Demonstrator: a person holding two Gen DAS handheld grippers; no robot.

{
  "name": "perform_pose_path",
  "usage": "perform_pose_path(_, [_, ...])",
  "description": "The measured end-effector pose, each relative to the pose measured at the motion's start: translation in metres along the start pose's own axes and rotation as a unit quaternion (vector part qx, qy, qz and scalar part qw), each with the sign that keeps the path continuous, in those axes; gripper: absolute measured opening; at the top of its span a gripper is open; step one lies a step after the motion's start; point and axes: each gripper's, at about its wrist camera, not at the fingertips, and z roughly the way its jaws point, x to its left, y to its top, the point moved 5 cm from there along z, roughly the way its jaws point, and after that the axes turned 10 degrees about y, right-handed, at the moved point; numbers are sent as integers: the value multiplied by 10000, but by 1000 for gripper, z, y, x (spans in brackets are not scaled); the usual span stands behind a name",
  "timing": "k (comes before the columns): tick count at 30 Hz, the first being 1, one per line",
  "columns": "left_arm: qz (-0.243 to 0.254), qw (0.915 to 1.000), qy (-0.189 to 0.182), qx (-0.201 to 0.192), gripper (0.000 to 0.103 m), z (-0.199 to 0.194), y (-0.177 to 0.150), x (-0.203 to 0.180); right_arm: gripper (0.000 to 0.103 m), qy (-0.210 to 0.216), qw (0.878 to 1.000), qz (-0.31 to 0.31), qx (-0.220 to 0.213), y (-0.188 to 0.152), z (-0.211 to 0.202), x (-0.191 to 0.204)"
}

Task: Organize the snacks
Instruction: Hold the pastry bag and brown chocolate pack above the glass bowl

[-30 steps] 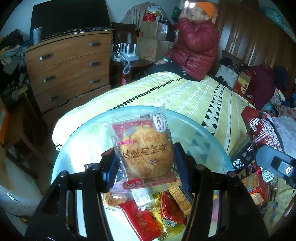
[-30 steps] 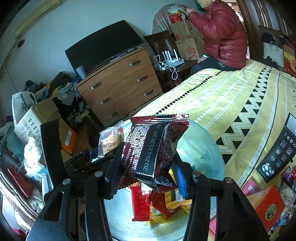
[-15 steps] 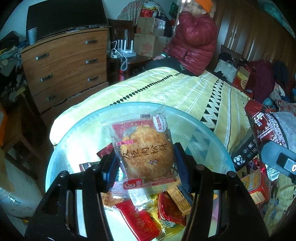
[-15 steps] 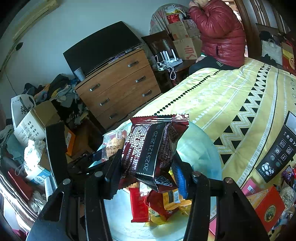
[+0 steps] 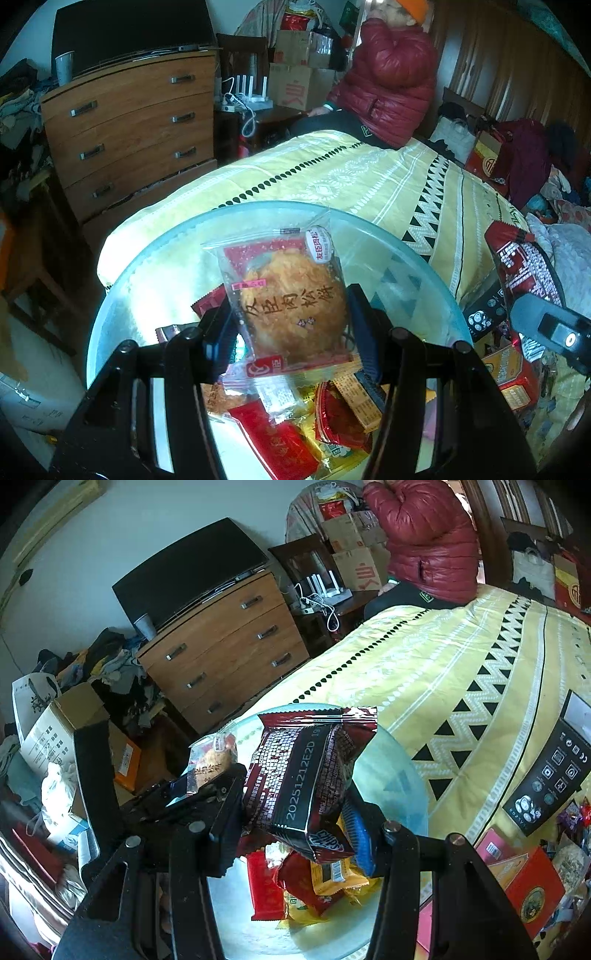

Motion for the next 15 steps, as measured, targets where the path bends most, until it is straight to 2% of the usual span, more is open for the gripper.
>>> perform_pose_path(15, [121,9998,49,150,56,11,-1,-4,54,52,9999,98,25,0,6,-6])
